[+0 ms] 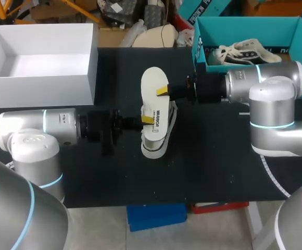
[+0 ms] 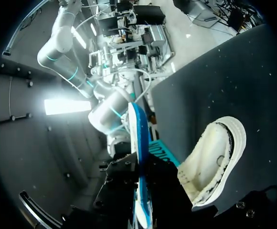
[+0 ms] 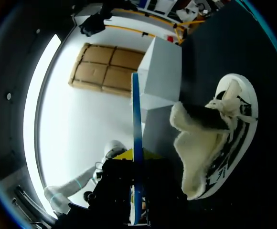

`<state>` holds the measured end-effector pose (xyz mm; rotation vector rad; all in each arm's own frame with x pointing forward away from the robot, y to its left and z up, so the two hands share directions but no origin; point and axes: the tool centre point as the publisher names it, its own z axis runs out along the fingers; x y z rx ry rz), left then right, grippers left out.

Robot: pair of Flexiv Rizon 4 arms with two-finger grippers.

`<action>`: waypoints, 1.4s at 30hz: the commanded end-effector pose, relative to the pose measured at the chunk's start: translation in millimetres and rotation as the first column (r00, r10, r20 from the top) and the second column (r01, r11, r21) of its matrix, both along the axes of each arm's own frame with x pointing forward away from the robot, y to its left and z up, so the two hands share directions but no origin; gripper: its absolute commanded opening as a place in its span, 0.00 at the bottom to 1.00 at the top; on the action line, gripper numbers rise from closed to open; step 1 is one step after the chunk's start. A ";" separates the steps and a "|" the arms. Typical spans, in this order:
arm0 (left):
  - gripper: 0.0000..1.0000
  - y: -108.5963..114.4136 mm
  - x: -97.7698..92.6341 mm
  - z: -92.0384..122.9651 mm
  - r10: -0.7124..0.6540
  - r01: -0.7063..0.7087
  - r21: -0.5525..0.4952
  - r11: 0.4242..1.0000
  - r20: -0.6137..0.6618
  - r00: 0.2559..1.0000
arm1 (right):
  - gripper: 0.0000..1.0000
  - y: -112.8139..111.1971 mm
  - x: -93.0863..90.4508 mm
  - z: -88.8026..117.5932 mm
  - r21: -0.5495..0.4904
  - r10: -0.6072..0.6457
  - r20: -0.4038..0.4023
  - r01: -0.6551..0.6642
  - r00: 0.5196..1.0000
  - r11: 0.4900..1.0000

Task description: Take the shoe out of the shoebox, open the shoe tongue, remove and reinsert the insole, then place the shoe into the shoebox

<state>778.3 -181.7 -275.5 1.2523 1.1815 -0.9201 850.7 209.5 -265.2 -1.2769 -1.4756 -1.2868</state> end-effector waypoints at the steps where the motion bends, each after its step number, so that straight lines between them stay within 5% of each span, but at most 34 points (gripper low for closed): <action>1: 0.00 -1.0 -0.9 -0.4 0.003 -0.003 0.003 1.000 0.002 1.000 | 0.00 0.5 0.6 -0.2 -0.001 0.001 -0.001 -0.001 1.000 1.000; 4: 0.00 -1.0 -0.9 -0.4 0.003 -0.003 0.003 1.000 0.002 1.000 | 0.00 0.5 0.6 -0.2 -0.001 0.001 -0.001 -0.001 1.000 1.000; 5: 0.11 0.4 -1.3 0.3 0.038 -0.038 0.059 0.998 0.005 0.999 | 0.00 0.5 0.6 -0.2 -0.001 0.001 -0.001 -0.001 1.000 1.000; 6: 1.00 4.6 -0.1 2.5 0.072 -0.074 0.069 0.995 0.024 0.997 | 0.00 0.5 0.6 -0.2 -0.001 0.001 -0.001 -0.001 1.000 1.000; 10: 1.00 23.5 -2.7 13.3 0.126 -0.158 0.355 0.921 0.110 0.986 | 0.00 0.5 0.6 -0.2 -0.001 0.001 -0.001 -0.001 1.000 1.000; 12: 1.00 31.1 -6.8 19.3 0.128 -0.192 0.530 0.826 0.155 0.980 | 0.00 0.5 0.6 -0.2 -0.001 0.001 -0.001 -0.001 1.000 1.000; 16: 1.00 40.5 -16.3 27.7 0.093 -0.249 0.815 0.524 0.236 0.967 | 0.00 0.5 0.6 -0.2 -0.001 0.001 -0.001 -0.001 1.000 1.000; 19: 1.00 34.3 -27.0 34.5 0.019 -0.312 0.908 0.281 0.319 0.947 | 0.00 0.5 0.6 -0.2 -0.001 0.001 -0.001 -0.001 1.000 1.000; 20: 1.00 31.1 -29.7 35.6 -0.004 -0.337 0.908 0.248 0.349 0.937 | 0.00 0.5 0.6 -0.2 -0.001 0.001 -0.001 -0.001 1.000 1.000; 37: 1.00 19.2 -35.9 40.6 -0.122 -0.448 0.892 -0.062 0.439 0.890 | 0.00 0.5 0.6 -0.2 -0.001 0.001 -0.001 -0.001 1.000 1.000; 42: 1.00 19.2 -35.9 40.6 -0.124 -0.451 0.889 -0.077 0.440 0.889 | 0.00 0.5 0.6 -0.2 -0.001 0.001 -0.001 -0.001 1.000 1.000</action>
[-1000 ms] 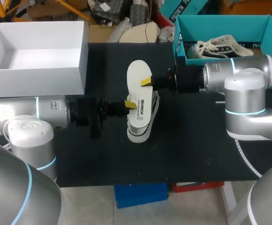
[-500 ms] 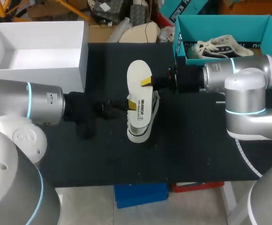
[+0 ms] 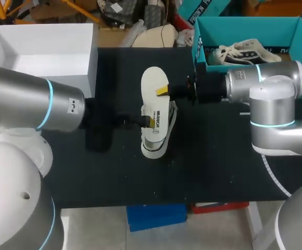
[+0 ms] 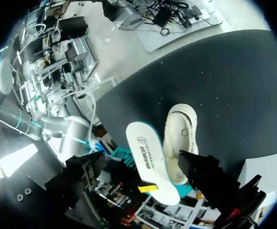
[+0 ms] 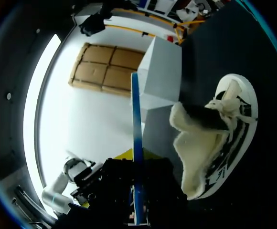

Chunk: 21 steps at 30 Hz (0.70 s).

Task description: Take the shoe out of the shoebox, open the shoe tongue, remove and reinsert the insole, then place the shoe into the shoebox

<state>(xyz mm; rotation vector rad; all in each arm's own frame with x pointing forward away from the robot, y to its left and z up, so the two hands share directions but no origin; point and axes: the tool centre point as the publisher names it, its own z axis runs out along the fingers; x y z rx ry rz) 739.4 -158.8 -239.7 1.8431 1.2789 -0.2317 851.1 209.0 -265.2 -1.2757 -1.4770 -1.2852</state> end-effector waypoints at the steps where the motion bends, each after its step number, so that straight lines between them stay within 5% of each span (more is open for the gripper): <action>1: 1.00 -8.8 6.9 4.5 0.219 -0.348 0.741 0.574 0.270 0.938 | 0.00 1.0 0.2 -0.1 -0.001 -0.001 -0.001 0.001 1.000 1.000; 9: 1.00 -34.2 20.8 2.7 0.325 -0.267 0.833 0.484 0.112 0.939 | 0.00 1.0 0.2 -0.1 -0.001 -0.001 -0.001 0.001 1.000 1.000; 15: 1.00 -38.3 22.8 6.0 0.364 -0.255 0.883 0.393 0.105 0.926 | 0.00 1.0 0.2 -0.1 -0.001 -0.001 -0.001 0.001 1.000 1.000; 21: 1.00 -33.4 22.2 9.9 0.401 -0.261 0.885 0.387 0.093 0.911 | 0.00 1.0 0.2 -0.1 -0.001 -0.001 -0.001 0.001 1.000 1.000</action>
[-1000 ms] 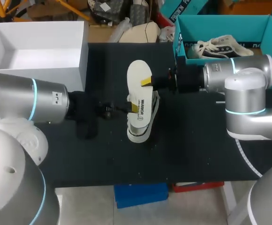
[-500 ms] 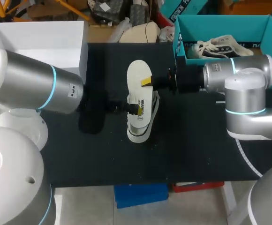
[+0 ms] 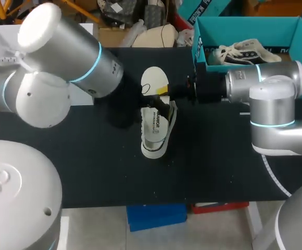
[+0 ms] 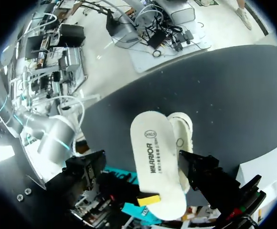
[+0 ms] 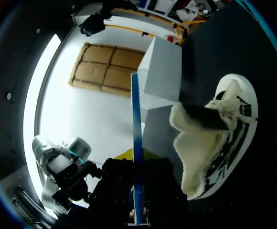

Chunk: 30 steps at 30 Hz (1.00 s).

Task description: Take the shoe out of the shoebox, open the shoe tongue, remove and reinsert the insole, then place the shoe into the shoebox

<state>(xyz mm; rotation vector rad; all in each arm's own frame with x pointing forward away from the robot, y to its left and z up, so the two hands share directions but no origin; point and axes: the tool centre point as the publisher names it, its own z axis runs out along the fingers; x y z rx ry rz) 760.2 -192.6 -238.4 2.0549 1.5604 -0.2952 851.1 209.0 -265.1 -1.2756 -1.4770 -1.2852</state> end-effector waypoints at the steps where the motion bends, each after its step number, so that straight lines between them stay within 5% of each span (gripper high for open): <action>1: 1.00 1.4 0.9 8.9 0.194 -0.274 0.748 0.605 0.195 0.961 | 0.00 1.0 0.2 -0.2 -0.001 -0.001 -0.001 0.001 1.000 1.000; 30: 1.00 15.4 -2.1 17.8 0.266 -0.280 0.640 0.716 0.121 0.956 | 0.00 1.0 0.2 -0.2 -0.001 -0.001 -0.001 0.001 1.000 1.000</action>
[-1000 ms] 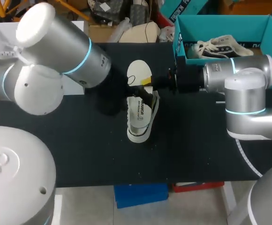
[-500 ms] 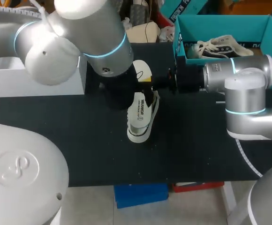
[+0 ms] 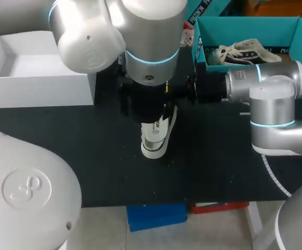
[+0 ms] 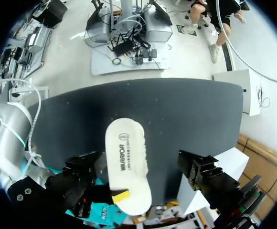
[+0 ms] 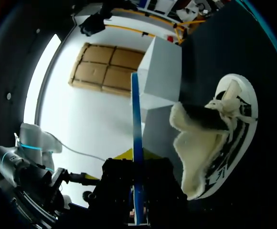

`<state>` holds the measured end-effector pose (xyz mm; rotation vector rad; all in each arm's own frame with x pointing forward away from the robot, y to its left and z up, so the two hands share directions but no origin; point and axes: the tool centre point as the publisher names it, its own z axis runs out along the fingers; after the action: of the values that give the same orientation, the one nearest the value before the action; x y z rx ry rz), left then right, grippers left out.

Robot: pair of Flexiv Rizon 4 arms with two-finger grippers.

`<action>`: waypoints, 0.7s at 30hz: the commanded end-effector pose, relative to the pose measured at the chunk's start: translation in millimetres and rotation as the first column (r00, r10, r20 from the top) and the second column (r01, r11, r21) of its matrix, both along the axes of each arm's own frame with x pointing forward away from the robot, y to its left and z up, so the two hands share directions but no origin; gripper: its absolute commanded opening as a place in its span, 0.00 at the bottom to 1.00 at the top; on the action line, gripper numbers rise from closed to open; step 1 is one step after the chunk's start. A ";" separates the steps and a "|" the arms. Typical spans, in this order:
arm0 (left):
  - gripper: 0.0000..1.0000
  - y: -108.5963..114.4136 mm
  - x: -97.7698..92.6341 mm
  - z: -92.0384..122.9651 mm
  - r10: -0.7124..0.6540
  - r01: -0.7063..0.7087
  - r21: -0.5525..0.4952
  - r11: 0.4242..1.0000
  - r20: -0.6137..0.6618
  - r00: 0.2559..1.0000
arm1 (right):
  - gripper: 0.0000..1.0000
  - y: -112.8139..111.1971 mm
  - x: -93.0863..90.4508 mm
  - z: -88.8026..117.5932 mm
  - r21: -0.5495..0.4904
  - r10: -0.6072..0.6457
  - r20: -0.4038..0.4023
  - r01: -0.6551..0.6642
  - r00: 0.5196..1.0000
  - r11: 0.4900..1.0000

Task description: Take the shoe out of the shoebox, open the shoe tongue, remove and reinsert the insole, then place the shoe into the shoebox

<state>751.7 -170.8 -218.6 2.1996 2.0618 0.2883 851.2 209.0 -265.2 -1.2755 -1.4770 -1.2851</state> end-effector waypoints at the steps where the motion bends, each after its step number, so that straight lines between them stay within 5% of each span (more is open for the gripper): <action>1: 1.00 -6.6 8.3 -1.4 0.035 -0.036 0.133 0.990 0.012 0.999 | 0.00 1.0 0.2 -0.2 -0.001 -0.001 -0.001 0.001 1.000 1.000; 10: 1.00 -7.9 34.5 4.8 0.038 -0.040 0.080 0.996 0.023 0.999 | 0.00 1.0 0.2 -0.2 -0.001 -0.001 -0.001 0.001 1.000 1.000; 21: 1.00 -8.5 89.0 12.3 0.049 -0.050 0.034 0.998 0.032 0.998 | 0.00 1.0 0.2 -0.2 -0.001 -0.001 -0.001 0.001 1.000 1.000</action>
<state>828.7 -181.3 -204.0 2.1410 2.1102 0.3851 851.2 209.0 -265.2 -1.2755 -1.4770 -1.2851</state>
